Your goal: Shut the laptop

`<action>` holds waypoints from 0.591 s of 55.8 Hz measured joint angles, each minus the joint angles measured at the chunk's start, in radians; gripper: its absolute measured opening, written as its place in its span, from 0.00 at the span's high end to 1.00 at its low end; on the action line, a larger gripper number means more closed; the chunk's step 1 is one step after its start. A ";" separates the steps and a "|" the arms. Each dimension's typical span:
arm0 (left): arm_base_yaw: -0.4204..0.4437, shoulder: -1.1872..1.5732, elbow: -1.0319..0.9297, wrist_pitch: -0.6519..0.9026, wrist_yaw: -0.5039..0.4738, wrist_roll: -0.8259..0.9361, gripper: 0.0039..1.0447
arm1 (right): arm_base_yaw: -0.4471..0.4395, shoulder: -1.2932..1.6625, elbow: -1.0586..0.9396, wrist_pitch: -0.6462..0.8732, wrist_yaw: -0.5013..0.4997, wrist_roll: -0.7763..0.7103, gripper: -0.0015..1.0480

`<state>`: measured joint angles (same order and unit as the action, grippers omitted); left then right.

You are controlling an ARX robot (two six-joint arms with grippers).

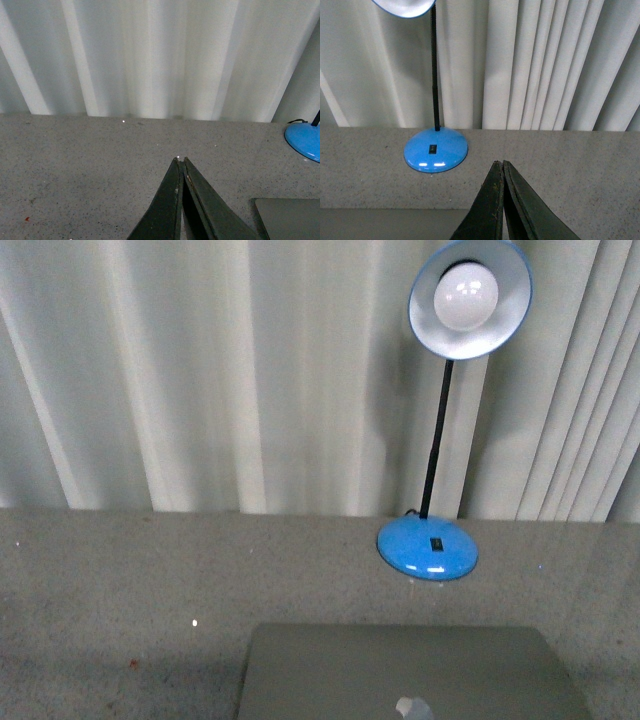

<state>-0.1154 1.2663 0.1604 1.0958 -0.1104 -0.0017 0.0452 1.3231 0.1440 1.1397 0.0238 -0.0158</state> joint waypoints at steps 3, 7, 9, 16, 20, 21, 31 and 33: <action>0.009 -0.042 -0.019 -0.021 0.009 0.000 0.97 | -0.023 -0.073 -0.013 -0.058 -0.021 0.001 0.97; 0.021 -0.096 -0.045 -0.056 0.017 0.000 0.97 | -0.041 -0.154 -0.032 -0.101 -0.018 0.003 0.97; 0.025 -0.119 -0.055 -0.071 0.023 0.000 0.97 | -0.043 -0.182 -0.041 -0.117 -0.018 0.003 0.97; 0.070 -0.221 -0.087 -0.139 0.091 0.000 0.97 | -0.044 -0.286 -0.076 -0.191 -0.023 0.004 0.97; 0.101 -0.277 -0.101 -0.178 0.105 0.000 0.97 | -0.044 -0.344 -0.090 -0.232 -0.023 0.005 0.97; 0.106 -0.292 -0.105 -0.190 0.103 0.000 0.97 | -0.044 -0.348 -0.091 -0.235 -0.023 0.005 0.97; 0.114 -0.484 -0.132 -0.347 0.110 0.000 0.97 | -0.044 -0.547 -0.127 -0.398 -0.023 0.005 0.97; 0.113 -0.523 -0.132 -0.380 0.110 0.000 0.97 | -0.044 -0.579 -0.131 -0.425 -0.023 0.005 0.97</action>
<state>-0.0021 0.7437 0.0284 0.7162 -0.0002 -0.0017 0.0013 0.7444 0.0132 0.7147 0.0013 -0.0109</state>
